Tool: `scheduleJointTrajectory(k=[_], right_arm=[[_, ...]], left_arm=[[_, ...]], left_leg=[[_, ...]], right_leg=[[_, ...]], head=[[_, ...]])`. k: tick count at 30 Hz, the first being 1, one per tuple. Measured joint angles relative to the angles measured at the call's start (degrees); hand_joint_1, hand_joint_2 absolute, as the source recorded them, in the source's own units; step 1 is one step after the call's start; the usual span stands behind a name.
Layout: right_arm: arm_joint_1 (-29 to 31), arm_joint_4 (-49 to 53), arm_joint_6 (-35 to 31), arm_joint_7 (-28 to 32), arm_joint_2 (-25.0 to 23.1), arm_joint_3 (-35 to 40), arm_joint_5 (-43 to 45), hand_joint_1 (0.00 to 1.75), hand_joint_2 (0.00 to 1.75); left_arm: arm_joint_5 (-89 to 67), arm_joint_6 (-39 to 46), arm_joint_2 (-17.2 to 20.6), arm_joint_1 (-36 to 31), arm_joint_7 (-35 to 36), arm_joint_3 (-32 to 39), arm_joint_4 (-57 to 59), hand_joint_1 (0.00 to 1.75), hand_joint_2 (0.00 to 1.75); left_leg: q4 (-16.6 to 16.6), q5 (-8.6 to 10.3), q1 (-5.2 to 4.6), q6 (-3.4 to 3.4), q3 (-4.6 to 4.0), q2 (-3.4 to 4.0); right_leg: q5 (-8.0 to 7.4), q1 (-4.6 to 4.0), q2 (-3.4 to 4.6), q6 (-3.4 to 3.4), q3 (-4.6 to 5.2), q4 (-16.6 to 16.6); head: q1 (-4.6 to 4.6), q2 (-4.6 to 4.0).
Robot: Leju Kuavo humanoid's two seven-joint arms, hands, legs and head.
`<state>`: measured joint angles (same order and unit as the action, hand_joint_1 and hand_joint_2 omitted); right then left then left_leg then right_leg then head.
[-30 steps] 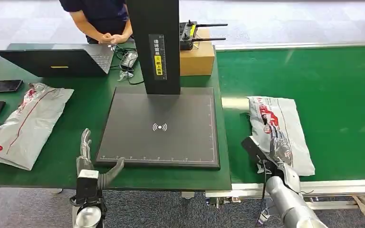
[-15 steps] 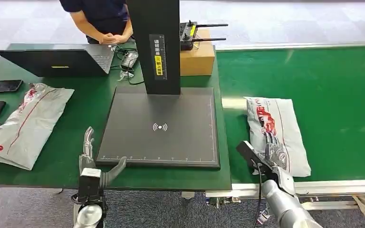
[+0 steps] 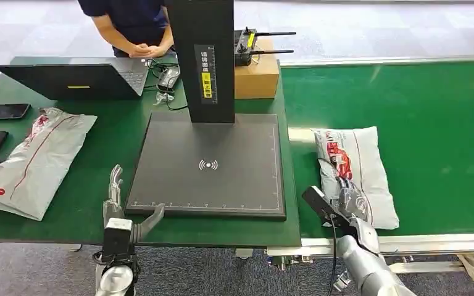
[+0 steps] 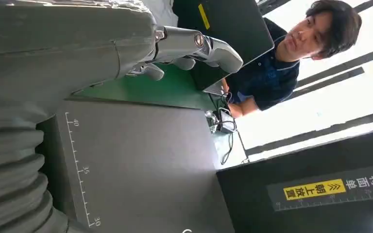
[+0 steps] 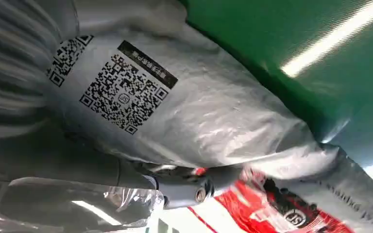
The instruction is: Moved the parcel from conveyor to table for the left to box.
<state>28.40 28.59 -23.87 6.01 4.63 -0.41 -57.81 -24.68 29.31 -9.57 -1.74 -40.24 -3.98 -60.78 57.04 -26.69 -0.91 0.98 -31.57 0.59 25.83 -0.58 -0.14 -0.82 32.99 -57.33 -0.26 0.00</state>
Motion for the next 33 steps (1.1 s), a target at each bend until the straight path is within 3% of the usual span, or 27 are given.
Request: scheduleJointTrajectory(k=[10, 14, 18, 27, 33], right_arm=[[0.38, -0.22, -1.12, -0.02, 0.00, 0.17, 0.20, 1.50, 1.75], [0.35, -0.22, -2.12, -0.02, -0.04, 0.20, 0.26, 1.43, 1.75], [0.29, -0.20, -3.52, 0.00, -0.13, 0.24, 0.33, 1.50, 1.75], [-1.13, 1.94, -10.49, 1.97, -0.31, 0.35, 0.79, 1.59, 1.75], [-4.82, 9.89, -14.97, 2.36, -0.31, 1.09, -0.81, 1.62, 1.75]], left_arm=[[-0.52, -0.17, 0.00, -0.34, 0.00, 0.11, 0.11, 0.00, 1.75], [-0.72, -0.35, -0.02, -0.50, 0.00, 0.17, 0.35, 0.00, 1.75], [-0.87, -0.37, -0.02, -0.56, 0.00, 0.22, 0.39, 0.00, 1.75], [-1.07, -0.11, -0.15, -0.61, 0.00, 0.39, 0.46, 0.00, 1.75], [-0.31, 0.33, -0.17, -0.61, 0.00, 0.42, 0.59, 0.00, 1.75]], left_leg=[[0.01, 0.00, 0.01, 0.00, 0.01, 0.00], [0.01, 0.00, 0.01, 0.00, 0.00, 0.00], [0.01, 0.00, 0.01, 0.00, -0.01, 0.00], [0.01, 0.00, 0.00, 0.00, -0.08, -0.02], [0.01, 0.00, 0.00, 0.00, -0.14, -0.03]], right_leg=[[0.00, -0.01, 0.00, 0.00, 0.00, 0.00], [0.00, -0.01, 0.00, 0.00, 0.01, 0.00], [0.00, -0.01, 0.00, 0.00, 0.01, 0.00], [0.00, 0.00, -0.02, 0.00, 0.07, 0.00], [0.01, -0.01, -0.03, -0.01, 0.14, 0.00]], head=[[0.04, 0.00], [0.04, 0.00], [0.04, 0.00], [0.04, 0.00], [0.04, 0.00]])
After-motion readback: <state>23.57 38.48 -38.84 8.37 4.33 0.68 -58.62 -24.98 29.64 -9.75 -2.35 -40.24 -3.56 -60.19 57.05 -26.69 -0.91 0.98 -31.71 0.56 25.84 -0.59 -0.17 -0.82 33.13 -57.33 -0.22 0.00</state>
